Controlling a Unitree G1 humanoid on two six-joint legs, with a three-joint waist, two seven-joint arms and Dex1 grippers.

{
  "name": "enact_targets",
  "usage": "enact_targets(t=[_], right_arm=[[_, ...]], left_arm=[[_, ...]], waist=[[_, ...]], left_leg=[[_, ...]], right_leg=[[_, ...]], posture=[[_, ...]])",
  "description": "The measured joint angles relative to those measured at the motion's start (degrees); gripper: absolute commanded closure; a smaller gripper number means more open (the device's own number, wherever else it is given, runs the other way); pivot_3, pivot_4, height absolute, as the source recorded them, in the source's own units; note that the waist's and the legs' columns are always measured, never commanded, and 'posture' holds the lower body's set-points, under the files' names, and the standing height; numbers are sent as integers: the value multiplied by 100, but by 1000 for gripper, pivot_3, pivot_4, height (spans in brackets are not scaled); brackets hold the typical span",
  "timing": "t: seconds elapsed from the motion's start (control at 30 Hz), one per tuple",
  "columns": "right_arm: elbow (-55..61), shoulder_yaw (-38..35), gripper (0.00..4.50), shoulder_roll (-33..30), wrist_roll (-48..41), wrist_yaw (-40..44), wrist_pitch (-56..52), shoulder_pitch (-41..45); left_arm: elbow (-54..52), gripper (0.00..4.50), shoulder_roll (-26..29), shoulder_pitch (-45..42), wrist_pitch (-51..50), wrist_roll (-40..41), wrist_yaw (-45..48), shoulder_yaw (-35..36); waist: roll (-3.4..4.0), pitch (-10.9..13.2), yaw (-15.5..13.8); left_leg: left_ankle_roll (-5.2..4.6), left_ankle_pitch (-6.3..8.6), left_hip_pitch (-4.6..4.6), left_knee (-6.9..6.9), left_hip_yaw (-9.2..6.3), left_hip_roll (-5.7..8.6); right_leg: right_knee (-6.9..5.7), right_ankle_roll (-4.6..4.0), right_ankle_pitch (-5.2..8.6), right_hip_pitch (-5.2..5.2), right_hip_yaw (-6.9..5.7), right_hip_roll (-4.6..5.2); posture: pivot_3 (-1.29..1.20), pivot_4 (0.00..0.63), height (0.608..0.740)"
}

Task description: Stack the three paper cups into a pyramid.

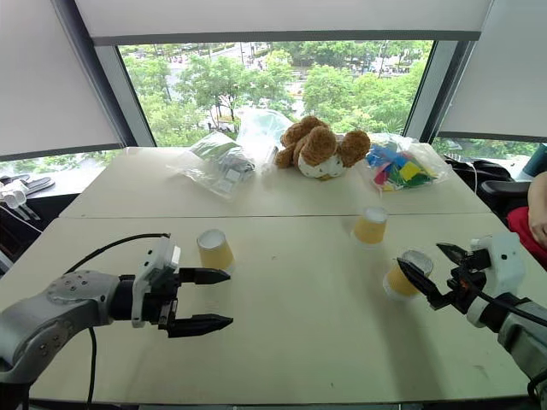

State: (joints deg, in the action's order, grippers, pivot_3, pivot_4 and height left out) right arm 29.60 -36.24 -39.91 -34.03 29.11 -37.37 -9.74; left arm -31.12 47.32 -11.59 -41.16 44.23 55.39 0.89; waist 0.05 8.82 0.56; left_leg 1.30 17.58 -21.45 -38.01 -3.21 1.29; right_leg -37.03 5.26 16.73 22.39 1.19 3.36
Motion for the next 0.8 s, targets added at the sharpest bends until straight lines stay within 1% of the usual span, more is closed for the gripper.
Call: enact_targets(t=[0.13,0.23,0.4,0.63,0.7,0.73,0.8], right_arm=[[-531,268,0,329,122,-35,259,214],[-784,475,0,413,114,24,289,392],[-892,654,0,484,124,57,344,492],[-1415,840,0,547,400,-14,660,606],[-1491,895,554,580,440,-20,754,643],[-1524,906,905,589,451,-20,788,665],[-1530,910,1860,591,455,-18,815,691]], left_arm=[[-63,53,0,59,3,-1,-32,-4],[-91,53,-2,130,3,-11,-59,-8],[-116,53,-5,218,10,-103,-103,-10],[-173,53,-63,266,14,-129,-224,-12],[-173,0,-89,266,20,-148,-264,-13],[-173,0,-107,266,22,-165,-277,-13],[-172,0,-126,267,25,-188,-289,-15]], waist=[[3,2,25],[13,8,14],[12,9,-1],[13,9,7],[13,9,7],[13,9,7],[13,9,7]], left_leg=[[0,0,2,0,1,-1],[0,0,1,0,1,-1],[0,0,0,0,0,1],[0,0,1,0,0,0],[0,0,0,0,0,0],[0,0,0,0,0,0],[0,0,0,0,0,0]], right_leg=[[-2,0,0,0,2,-1],[-2,0,0,2,2,-1],[-1,0,0,0,2,1],[-1,0,0,1,2,1],[-2,1,0,1,2,1],[-2,1,0,2,2,1],[-2,1,0,2,2,0]], posture=[[0,150,740],[0,150,740],[0,150,740],[0,150,740],[0,150,740],[0,150,740],[0,150,740]])
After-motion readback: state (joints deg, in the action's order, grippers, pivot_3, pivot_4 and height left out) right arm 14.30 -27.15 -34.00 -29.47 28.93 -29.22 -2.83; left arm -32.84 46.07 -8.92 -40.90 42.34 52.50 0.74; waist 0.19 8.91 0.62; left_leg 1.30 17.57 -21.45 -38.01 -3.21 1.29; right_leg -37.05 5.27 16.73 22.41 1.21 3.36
